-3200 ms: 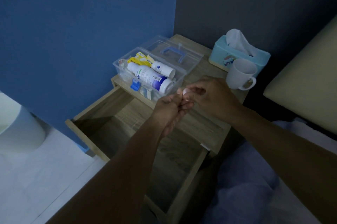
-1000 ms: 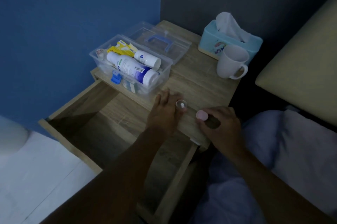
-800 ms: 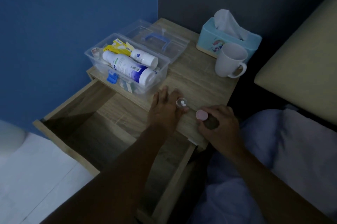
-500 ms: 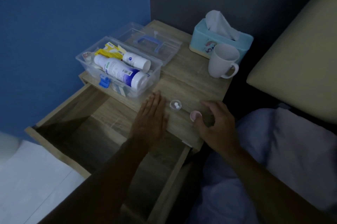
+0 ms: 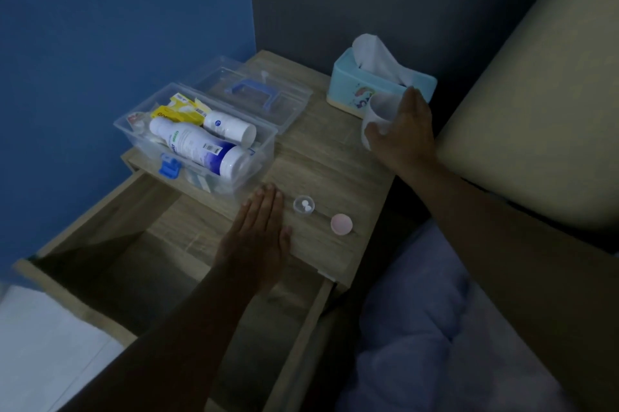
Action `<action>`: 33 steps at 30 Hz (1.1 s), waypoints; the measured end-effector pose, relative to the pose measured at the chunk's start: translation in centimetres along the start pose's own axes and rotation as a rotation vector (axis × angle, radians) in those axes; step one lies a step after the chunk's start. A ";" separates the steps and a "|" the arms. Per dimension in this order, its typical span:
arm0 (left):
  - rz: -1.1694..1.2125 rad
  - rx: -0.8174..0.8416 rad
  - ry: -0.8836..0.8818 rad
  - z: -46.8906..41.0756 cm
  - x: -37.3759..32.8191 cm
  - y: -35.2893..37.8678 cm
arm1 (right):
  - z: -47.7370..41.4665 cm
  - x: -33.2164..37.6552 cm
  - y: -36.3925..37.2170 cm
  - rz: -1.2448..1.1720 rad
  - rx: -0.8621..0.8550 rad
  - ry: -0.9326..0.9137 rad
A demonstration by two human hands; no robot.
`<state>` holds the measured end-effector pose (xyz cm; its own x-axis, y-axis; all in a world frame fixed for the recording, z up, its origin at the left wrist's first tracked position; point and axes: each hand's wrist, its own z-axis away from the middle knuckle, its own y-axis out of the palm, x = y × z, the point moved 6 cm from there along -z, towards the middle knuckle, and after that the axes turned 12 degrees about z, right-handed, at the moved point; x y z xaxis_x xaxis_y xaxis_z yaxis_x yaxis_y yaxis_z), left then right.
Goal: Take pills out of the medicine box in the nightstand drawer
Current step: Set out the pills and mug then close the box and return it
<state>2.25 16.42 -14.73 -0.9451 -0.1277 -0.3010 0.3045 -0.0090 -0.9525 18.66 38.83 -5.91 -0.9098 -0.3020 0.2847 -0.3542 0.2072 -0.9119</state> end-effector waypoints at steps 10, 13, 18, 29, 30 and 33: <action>0.043 -0.009 -0.001 0.0 -0.1 0.0 | -1.9 -1.7 1.4 -0.086 0.054 0.239; 0.012 -0.011 -0.005 -0.1 -0.1 0.1 | -1.4 -1.1 0.7 -0.066 0.071 0.184; 0.021 -0.003 -0.013 -0.1 0.1 0.3 | 1.4 1.4 -0.4 -0.115 0.058 0.061; 0.028 -0.004 -0.009 -0.1 0.2 0.2 | 6.4 5.6 -1.6 -0.182 0.101 -0.041; 0.037 -0.006 -0.010 -0.1 0.2 0.2 | 6.6 5.7 -1.7 -0.173 0.110 -0.046; 0.063 -0.022 -0.009 -0.2 0.3 0.2 | 6.9 5.8 -1.9 -0.155 0.145 -0.046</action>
<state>2.02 16.56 -15.04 -0.9231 -0.1365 -0.3596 0.3602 0.0206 -0.9326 15.58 30.30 -4.61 -0.8350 -0.3624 0.4142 -0.4513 0.0204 -0.8921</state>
